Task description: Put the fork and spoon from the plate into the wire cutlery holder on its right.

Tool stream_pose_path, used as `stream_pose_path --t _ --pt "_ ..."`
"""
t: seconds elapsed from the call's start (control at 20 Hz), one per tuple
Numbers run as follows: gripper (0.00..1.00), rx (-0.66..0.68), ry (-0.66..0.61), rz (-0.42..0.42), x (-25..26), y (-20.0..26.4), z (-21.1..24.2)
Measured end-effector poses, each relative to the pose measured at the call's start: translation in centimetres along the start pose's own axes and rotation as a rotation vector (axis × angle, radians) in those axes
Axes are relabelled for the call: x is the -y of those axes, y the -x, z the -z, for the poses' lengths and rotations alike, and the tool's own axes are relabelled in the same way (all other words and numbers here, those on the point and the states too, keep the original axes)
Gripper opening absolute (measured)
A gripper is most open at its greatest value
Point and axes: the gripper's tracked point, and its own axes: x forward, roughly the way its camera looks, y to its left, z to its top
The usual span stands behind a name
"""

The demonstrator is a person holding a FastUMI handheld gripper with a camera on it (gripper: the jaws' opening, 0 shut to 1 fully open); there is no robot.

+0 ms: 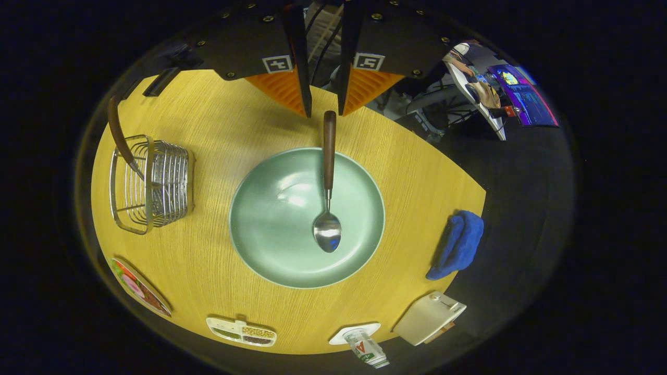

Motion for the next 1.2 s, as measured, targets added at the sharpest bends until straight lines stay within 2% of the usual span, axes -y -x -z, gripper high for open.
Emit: stream_pose_path --t 0.6,0.9,1.0,1.15,1.2 --pt "0.28 -0.055 -0.009 0.022 -0.3 -4.4 -0.5" --pt "0.28 -0.031 -0.013 0.016 -0.2 -4.2 -1.4" --pt "0.13 -0.042 0.015 0.035 0.0 -4.6 -1.0" --pt "0.13 -0.026 0.125 0.104 1.3 -3.8 -1.1" --pt "0.04 -0.034 0.157 0.12 1.7 -3.2 -0.9"
